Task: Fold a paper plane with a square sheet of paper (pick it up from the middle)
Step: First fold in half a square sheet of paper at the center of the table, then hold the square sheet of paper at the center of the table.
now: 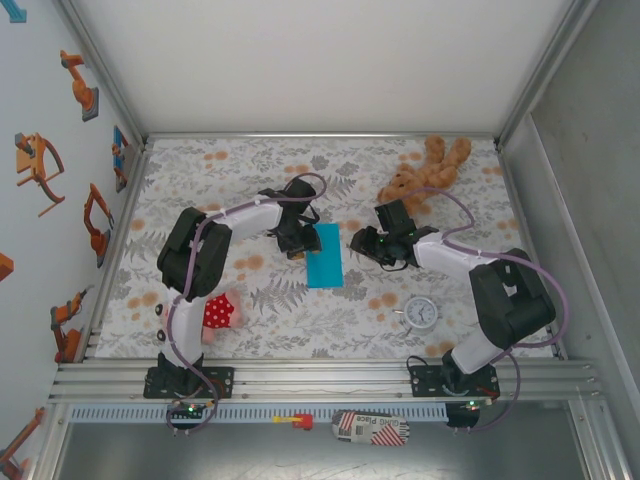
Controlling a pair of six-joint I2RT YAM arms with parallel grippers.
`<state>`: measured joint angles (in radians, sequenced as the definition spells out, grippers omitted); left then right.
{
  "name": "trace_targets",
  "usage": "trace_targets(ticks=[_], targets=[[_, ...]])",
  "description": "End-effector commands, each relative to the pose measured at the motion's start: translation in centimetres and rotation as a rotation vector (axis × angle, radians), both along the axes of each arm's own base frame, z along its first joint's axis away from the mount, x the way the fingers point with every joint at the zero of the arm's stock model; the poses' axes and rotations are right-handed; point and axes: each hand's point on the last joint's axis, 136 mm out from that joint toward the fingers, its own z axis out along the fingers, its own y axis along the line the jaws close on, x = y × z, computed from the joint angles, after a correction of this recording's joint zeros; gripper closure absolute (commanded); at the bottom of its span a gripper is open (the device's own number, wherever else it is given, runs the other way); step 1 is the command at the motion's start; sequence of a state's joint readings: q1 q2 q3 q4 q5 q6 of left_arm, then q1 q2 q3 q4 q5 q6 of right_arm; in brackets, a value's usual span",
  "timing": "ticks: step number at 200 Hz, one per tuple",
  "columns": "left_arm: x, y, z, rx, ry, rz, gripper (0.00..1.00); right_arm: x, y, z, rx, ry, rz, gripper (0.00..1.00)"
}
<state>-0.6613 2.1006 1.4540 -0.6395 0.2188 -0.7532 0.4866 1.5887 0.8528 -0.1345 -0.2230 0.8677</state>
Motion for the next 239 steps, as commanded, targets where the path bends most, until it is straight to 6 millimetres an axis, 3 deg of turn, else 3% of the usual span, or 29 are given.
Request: trace_targets(ticks=[1, 158, 239], targets=[[-6.3, 4.8, -11.6, 0.263, 0.220, -0.066, 0.58, 0.4, 0.1, 0.6, 0.028, -0.022, -0.006, 0.55], [-6.9, 4.5, -13.5, 0.291, 0.284, -0.093, 0.55, 0.3, 1.3, -0.3, 0.075, 0.009, 0.029, 0.58], [-7.2, 4.8, -13.9, 0.305, 0.313, -0.073, 0.54, -0.2, 4.6, -0.8, 0.207, 0.034, 0.140, 0.72]])
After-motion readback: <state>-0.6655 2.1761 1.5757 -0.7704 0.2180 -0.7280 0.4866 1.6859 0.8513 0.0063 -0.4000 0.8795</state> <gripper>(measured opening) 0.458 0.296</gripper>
